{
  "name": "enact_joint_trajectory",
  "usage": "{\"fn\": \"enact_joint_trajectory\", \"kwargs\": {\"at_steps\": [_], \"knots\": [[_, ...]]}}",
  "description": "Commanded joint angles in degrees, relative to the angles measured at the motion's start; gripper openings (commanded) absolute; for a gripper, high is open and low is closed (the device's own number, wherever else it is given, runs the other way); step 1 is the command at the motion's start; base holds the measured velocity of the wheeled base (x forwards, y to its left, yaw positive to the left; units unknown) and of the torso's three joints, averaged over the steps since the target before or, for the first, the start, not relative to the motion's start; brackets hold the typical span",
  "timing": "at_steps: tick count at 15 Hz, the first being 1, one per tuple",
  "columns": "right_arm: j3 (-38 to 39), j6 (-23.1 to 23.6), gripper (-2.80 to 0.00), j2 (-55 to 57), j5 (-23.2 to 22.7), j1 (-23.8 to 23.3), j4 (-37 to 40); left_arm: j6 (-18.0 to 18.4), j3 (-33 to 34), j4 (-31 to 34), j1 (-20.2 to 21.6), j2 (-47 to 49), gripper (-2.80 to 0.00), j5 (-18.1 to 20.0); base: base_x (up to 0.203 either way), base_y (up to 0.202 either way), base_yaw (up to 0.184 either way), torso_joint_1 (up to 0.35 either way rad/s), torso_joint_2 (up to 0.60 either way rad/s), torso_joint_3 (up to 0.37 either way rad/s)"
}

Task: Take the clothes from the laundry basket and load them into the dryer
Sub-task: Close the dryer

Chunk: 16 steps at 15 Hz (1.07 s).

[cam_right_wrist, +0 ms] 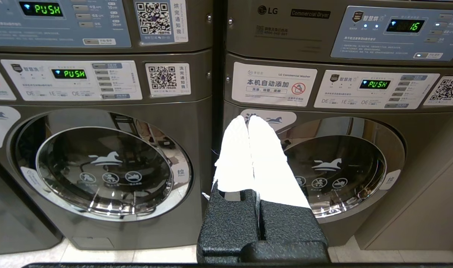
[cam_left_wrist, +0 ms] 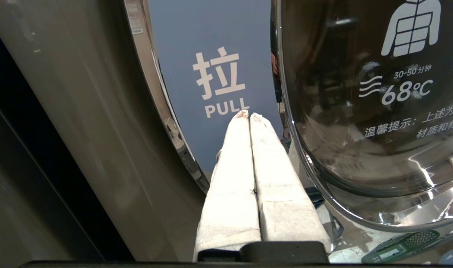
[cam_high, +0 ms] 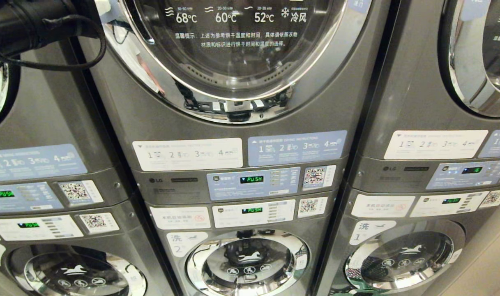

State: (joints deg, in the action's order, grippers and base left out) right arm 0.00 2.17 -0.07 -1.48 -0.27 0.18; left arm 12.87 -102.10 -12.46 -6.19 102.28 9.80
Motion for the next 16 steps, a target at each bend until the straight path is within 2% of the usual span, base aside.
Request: {"fn": "enact_joint_trajectory", "kwargs": {"at_steps": [1, 5, 11, 13, 16], "knots": [[-0.03, 0.03, -2.80, 0.07, -0.02, 0.00, -0.01, 0.92, -0.12, 0.15, -0.05, 1.69, -2.80, -0.05, 0.000, 0.000, 0.000, 0.000, 0.00, 0.000], [-0.01, -0.06, -2.80, 0.07, 0.07, 0.00, -0.01, 2.07, -0.12, 0.24, -0.14, 2.67, -2.80, -1.91, 0.000, 0.000, 0.000, 0.000, 0.00, 0.000], [0.00, -1.64, -2.80, 0.07, 1.30, 0.00, -0.09, 1.89, -1.29, 0.17, -0.33, 2.77, -2.80, -1.72, 0.000, 0.000, 0.000, 0.000, 0.00, 0.000], [0.00, -1.64, -2.80, 0.07, 1.30, 0.00, -0.09, 1.86, -1.21, 0.73, -0.41, -2.74, -2.80, -1.72, 0.000, 0.000, 0.000, 0.000, 0.00, 0.000], [-0.09, -1.64, -2.80, 0.07, 1.30, 0.00, -0.09, 1.69, 6.47, 4.18, -0.64, -19.49, -2.80, -1.50, 0.000, 0.000, 0.000, 0.005, 0.01, -0.002]]}}
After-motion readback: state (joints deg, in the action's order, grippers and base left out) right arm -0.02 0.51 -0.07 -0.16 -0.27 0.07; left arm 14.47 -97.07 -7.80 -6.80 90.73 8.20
